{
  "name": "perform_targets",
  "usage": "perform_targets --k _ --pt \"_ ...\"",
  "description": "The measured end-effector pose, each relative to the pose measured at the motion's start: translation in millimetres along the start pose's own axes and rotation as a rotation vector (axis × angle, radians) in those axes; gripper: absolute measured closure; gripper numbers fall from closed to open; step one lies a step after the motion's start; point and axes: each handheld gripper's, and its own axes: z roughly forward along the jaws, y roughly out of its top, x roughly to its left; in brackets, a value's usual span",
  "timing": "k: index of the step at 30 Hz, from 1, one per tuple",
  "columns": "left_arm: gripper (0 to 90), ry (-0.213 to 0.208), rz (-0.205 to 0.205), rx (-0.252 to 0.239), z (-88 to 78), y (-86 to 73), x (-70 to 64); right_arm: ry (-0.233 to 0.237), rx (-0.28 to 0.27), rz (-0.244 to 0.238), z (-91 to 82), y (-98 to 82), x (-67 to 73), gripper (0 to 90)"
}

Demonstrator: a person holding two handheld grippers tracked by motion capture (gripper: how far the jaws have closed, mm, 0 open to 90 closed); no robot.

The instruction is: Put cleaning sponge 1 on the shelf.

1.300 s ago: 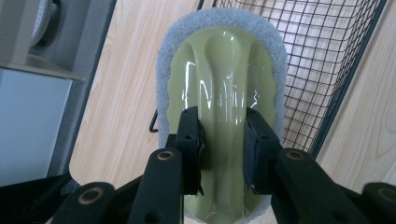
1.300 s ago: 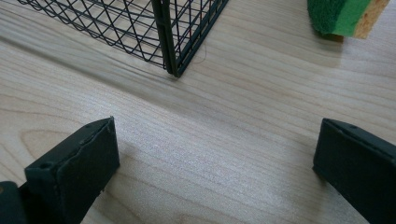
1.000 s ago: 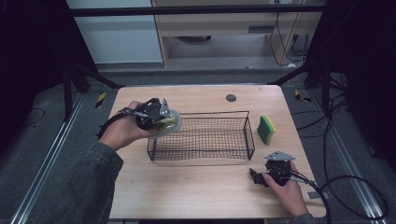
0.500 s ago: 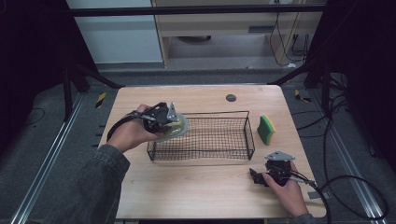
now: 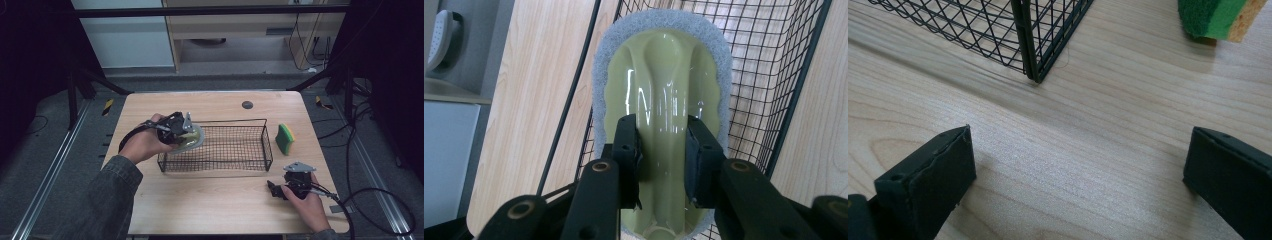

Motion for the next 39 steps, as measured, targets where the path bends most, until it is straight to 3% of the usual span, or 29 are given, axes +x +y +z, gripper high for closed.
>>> perform_targets --k 39 --pt "70.5 -0.034 -0.005 0.009 20.0 -6.6 -5.5 0.000 0.000 0.000 0.0 0.0 0.0 0.5"
